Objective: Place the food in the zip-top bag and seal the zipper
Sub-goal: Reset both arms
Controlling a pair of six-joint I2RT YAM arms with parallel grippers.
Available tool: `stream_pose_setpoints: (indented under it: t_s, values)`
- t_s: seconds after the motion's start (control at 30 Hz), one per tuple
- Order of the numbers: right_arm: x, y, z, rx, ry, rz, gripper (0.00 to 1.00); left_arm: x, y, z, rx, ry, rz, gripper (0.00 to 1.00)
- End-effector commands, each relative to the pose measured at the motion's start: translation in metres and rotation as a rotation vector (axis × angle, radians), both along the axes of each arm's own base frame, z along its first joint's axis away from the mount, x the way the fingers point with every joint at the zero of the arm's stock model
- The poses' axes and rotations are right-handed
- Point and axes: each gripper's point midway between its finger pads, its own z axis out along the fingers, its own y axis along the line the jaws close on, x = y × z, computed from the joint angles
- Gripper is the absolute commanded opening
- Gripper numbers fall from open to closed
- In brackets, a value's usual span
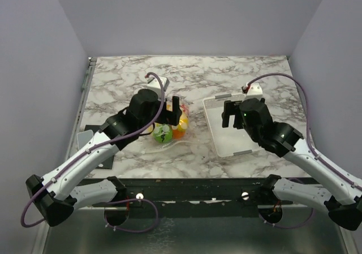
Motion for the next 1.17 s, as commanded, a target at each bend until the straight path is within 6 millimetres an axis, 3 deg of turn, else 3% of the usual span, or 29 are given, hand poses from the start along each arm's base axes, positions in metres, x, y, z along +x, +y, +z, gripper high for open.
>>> stream_pose_setpoints:
  t_s: [0.0, 0.2, 0.37, 0.47, 0.6, 0.9, 1.13]
  values:
    - [0.011, -0.014, -0.002, 0.077, 0.044, 0.025, 0.98, 0.033, 0.047, -0.004, 0.031, 0.033, 0.099, 0.99]
    - [0.022, -0.053, -0.010, 0.158, 0.103, -0.053, 1.00, 0.058, 0.087, -0.019, 0.010, 0.031, 0.267, 0.99]
    - [0.015, -0.057, -0.008, 0.161, 0.094, -0.039, 1.00, 0.060, 0.109, -0.030, 0.001, -0.003, 0.366, 0.99]
    - [0.011, -0.058, -0.001, 0.168, 0.065, -0.026, 1.00, 0.057, 0.121, -0.026, -0.002, -0.045, 0.413, 0.99]
    - [0.006, -0.059, 0.012, 0.198, -0.022, -0.005, 1.00, 0.052, 0.126, -0.015, -0.028, -0.093, 0.420, 0.99]
    - [-0.013, -0.059, 0.038, 0.251, -0.184, 0.062, 1.00, 0.041, 0.130, -0.014, -0.052, -0.133, 0.403, 0.99]
    - [-0.017, -0.058, 0.039, 0.258, -0.205, 0.077, 1.00, 0.045, 0.126, -0.023, -0.027, -0.112, 0.386, 0.99]
